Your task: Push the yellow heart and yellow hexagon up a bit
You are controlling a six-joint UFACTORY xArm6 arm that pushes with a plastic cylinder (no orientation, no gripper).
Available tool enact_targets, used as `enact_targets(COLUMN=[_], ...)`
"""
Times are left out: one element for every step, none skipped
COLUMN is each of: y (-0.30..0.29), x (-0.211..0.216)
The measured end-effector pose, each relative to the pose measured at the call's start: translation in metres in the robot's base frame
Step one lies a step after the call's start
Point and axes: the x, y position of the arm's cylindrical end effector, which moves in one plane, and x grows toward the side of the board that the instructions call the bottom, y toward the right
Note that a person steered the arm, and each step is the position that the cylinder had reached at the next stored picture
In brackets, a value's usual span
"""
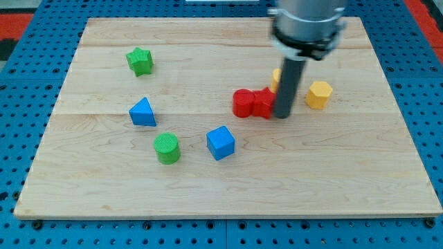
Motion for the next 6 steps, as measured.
enact_targets(y=[0.012,0.124,0.16,0.082,0.097,0.142], x=[0.002,0.003,0.0,-0.024,-0.023,0.052])
